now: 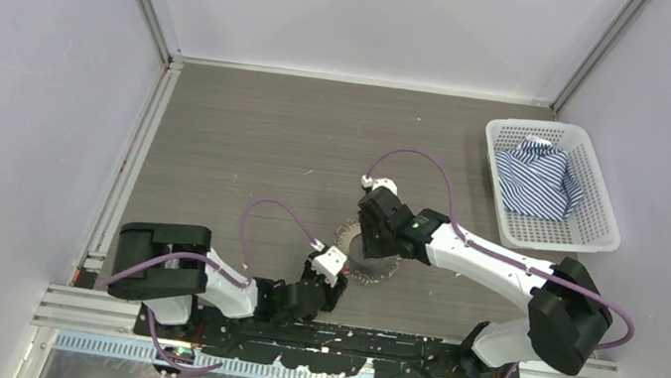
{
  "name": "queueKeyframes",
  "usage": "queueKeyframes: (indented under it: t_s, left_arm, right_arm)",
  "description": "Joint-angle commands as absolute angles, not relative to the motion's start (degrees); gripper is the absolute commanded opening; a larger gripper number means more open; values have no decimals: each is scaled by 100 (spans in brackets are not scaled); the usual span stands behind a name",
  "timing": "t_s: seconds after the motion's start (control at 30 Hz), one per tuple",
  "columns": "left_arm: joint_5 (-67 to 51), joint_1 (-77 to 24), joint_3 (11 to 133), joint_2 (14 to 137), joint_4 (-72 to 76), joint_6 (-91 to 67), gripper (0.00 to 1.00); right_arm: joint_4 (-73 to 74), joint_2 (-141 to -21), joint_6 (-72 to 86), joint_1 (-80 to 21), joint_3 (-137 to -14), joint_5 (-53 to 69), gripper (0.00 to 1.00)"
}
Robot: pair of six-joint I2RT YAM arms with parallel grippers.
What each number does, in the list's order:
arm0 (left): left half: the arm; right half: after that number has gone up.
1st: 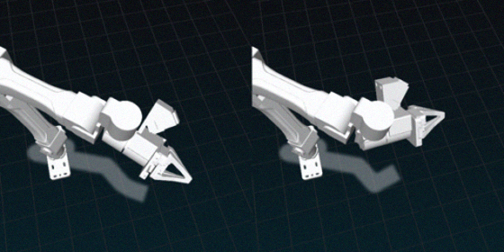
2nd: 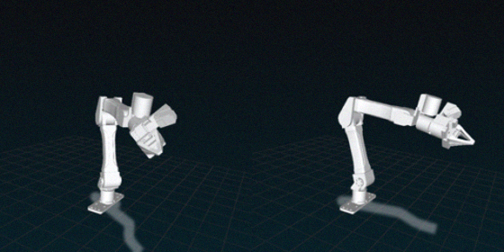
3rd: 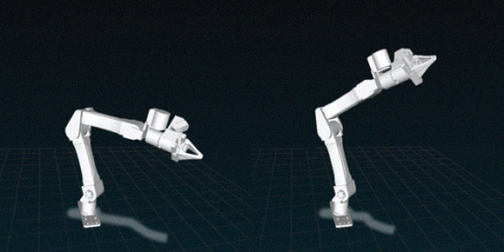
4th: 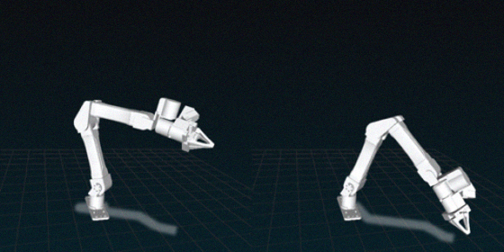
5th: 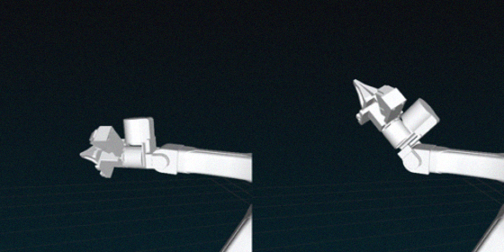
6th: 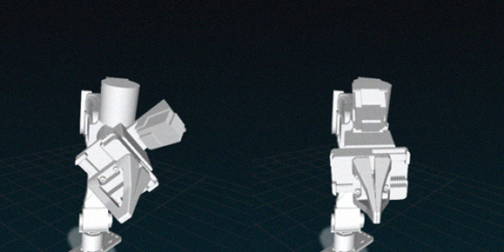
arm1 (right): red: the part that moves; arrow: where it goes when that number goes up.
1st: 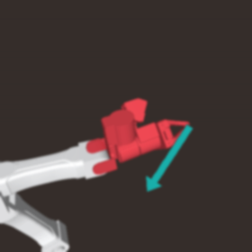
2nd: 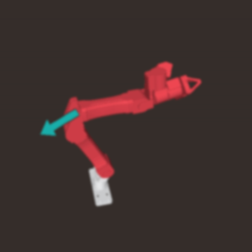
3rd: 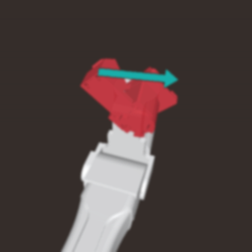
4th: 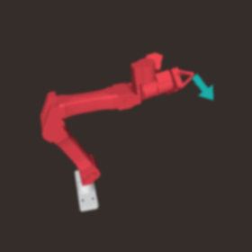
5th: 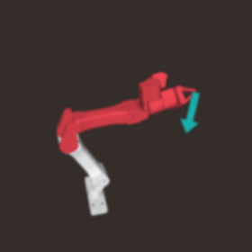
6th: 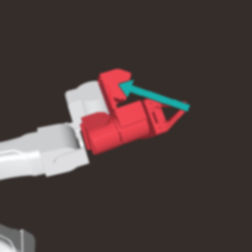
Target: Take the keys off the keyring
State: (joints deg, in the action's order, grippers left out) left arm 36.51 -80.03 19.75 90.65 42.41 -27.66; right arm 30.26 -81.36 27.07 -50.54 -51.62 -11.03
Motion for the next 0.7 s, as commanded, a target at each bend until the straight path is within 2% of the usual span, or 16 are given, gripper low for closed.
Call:
queueKeyframes:
  t_s: [0.0,0.1,0.2,0.37,0.67]
  left_arm:
    - [4688,-8195,2104,9200,4080,-2900,45]
    - [4914,-8200,2321,9388,3696,-2995,32]
    - [5090,-8202,2187,9478,4079,-2828,17]
    - [4928,-8197,1683,9449,5320,-2037,1]
    - [4004,-7714,1143,9025,6104,-1687,0]
  right_arm:
    - [2784,-8064,2645,-4980,-5179,-999,38]
    - [2821,-7996,2632,-4936,-5186,-964,38]
    - [2784,-7932,2573,-4886,-5143,-744,38]
    - [2491,-7904,2266,-4862,-4993,-150,38]
    - [1666,-7816,1893,-4995,-4754,659,39]
